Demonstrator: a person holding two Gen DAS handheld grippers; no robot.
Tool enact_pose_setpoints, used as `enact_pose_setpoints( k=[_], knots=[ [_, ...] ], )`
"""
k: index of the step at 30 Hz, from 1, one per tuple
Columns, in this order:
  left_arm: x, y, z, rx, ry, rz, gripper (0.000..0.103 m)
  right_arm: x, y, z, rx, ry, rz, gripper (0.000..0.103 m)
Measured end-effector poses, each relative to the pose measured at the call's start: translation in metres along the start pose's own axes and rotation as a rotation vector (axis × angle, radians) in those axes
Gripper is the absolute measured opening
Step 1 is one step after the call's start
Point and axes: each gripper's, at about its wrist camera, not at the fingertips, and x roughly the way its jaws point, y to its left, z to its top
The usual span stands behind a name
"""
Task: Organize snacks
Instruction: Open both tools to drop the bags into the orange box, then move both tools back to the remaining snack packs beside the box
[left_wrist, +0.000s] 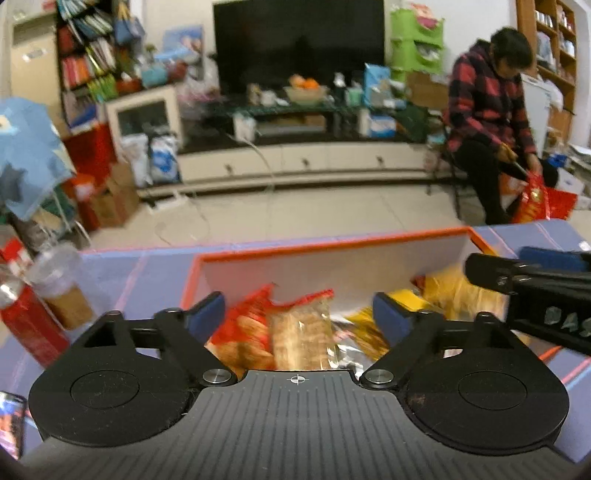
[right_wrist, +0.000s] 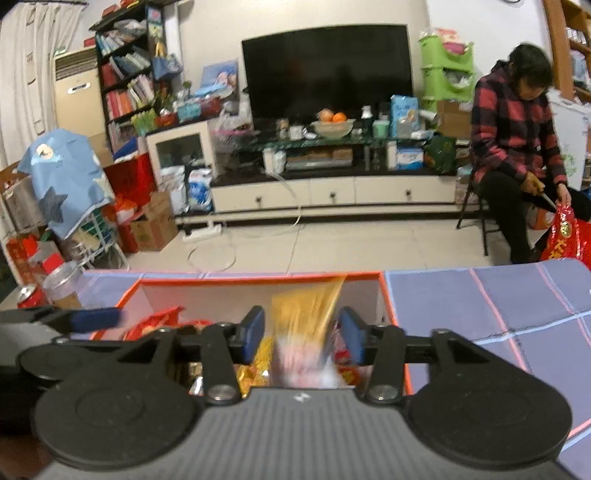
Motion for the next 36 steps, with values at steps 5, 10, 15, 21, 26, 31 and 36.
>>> enact_pose_setpoints(
  k=[5,10,15,21,26,31,36],
  knots=[
    [-0.035,0.033,0.008,-0.081,-0.08,0.007,0.065,-0.026,-0.009,0.01,0.024,-0.057,-0.003,0.062],
    [-0.084,0.073,0.007,-0.183,-0.169,0.05,0.067,-0.081,-0.018,0.001,0.028,-0.111,0.003,0.068],
    [-0.121,0.102,-0.032,-0.194,-0.158,0.063,0.068,-0.124,-0.021,-0.055,-0.025,-0.031,-0.011,0.074],
    [-0.124,0.127,-0.094,-0.124,-0.001,0.046,0.056,-0.146,-0.005,-0.107,-0.242,0.101,0.175,0.074],
    [-0.122,0.133,-0.112,-0.112,0.054,-0.071,0.055,-0.14,0.008,-0.126,-0.385,0.166,0.282,0.075],
    [-0.119,0.114,-0.124,-0.119,0.115,-0.136,0.062,-0.128,0.011,-0.138,-0.459,0.215,0.326,0.075],
    [-0.113,0.07,-0.133,-0.045,0.179,-0.158,0.063,-0.11,0.011,-0.149,-0.532,0.267,0.4,0.077]
  ],
)
